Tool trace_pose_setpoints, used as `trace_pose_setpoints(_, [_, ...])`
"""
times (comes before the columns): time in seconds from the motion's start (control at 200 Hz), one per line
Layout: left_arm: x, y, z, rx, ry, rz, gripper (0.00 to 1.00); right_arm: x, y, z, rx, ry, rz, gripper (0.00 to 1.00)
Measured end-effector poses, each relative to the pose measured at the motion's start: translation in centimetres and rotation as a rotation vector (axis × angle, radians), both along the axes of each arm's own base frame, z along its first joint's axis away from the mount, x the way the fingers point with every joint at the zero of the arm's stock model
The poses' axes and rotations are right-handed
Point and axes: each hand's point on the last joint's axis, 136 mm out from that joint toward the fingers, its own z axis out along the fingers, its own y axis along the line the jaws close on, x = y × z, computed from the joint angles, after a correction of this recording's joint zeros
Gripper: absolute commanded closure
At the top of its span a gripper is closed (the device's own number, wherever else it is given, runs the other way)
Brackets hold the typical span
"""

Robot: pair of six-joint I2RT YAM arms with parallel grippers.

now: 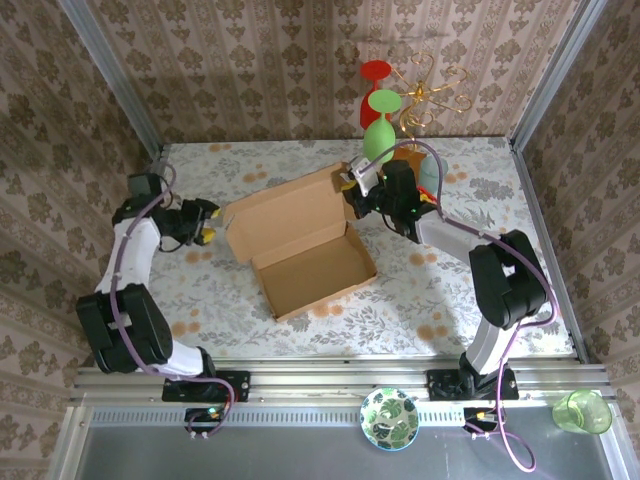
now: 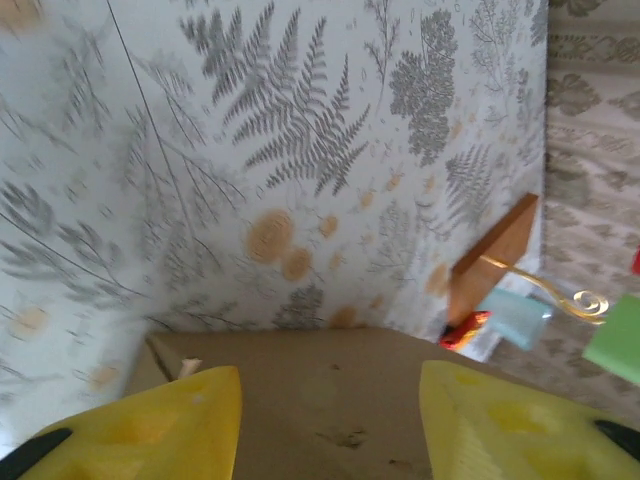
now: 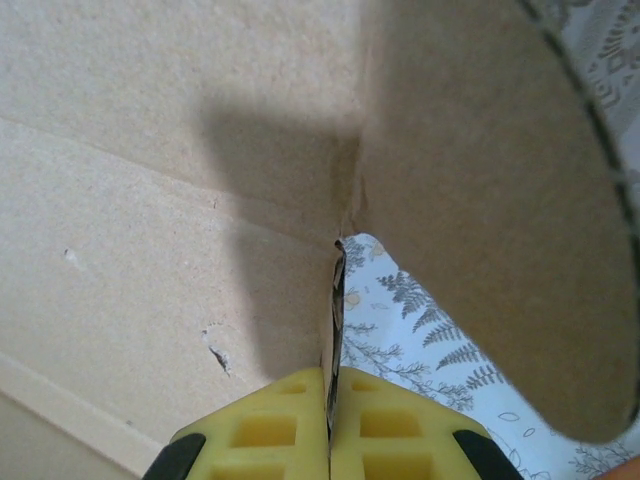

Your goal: Fold the paper box

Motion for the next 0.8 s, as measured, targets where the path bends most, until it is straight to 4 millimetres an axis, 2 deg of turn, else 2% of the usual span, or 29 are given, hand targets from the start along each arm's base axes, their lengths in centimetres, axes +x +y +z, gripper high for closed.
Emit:
trace_pose_setpoints(0.185, [-0.4, -2.2, -0.5, -0.124, 0.063, 0.112, 0.47, -0.1, 0.4, 0.1, 0.022, -0.045, -0.052, 1.00])
trace_pose_setpoints(0.465, [-2.0, -4.1, -0.9, -0.273, 0.136, 0.266, 0.44, -0.4, 0.6, -0.2, 0.066, -0.070, -0.178, 1.00])
trace_pose_setpoints(0.7, [-3.5, -3.6, 1.1, -0.324, 0.127, 0.353, 0.42, -0.6, 0.6, -0.2, 0.098, -0.081, -0.269, 1.00])
trace_pose_setpoints(0.8, [-4.1, -3.7, 1.0, -0.357, 0.146, 0.389, 0.40, -0.7, 0.7, -0.2, 0.107, -0.079, -0.289, 1.00])
